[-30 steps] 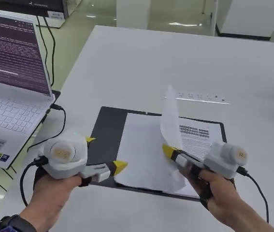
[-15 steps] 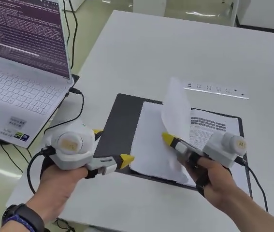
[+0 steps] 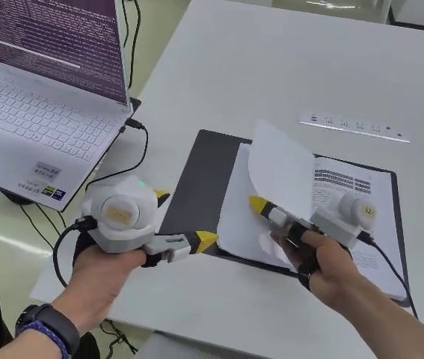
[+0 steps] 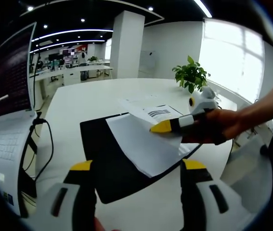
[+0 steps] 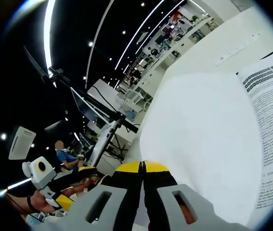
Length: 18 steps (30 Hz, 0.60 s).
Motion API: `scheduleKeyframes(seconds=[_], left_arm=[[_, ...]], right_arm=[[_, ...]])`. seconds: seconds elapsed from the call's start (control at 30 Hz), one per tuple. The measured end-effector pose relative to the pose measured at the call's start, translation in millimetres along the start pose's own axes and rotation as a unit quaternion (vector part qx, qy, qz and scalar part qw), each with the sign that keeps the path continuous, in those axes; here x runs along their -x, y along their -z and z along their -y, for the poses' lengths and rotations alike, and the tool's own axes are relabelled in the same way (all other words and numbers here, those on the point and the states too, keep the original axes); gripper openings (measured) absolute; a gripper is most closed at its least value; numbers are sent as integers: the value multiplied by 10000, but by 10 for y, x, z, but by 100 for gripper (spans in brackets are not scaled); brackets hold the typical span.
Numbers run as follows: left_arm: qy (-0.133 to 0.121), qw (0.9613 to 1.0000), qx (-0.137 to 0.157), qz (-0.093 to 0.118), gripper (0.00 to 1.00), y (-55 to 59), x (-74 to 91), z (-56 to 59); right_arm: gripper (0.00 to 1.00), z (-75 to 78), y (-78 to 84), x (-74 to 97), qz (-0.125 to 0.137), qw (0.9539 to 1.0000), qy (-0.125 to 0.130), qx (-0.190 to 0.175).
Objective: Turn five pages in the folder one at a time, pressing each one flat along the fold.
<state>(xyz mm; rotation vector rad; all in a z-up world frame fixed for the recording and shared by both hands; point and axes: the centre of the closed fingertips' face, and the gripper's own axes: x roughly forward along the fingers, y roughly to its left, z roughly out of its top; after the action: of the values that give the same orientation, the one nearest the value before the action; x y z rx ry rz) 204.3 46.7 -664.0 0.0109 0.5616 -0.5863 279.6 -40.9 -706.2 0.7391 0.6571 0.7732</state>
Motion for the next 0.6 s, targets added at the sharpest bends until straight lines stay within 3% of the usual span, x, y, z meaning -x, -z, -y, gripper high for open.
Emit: scheduleKeyframes(seconds=[0.3,0.6], left_arm=[[17,10000,15,-49,72,42,-19,-6],[-41,9999,110,-56,72,73,-15,-87]], right_arm=[[0,79,99,-111,-102,9998,74,-176],[0,223,222,-221,-183,9990,190,-374]])
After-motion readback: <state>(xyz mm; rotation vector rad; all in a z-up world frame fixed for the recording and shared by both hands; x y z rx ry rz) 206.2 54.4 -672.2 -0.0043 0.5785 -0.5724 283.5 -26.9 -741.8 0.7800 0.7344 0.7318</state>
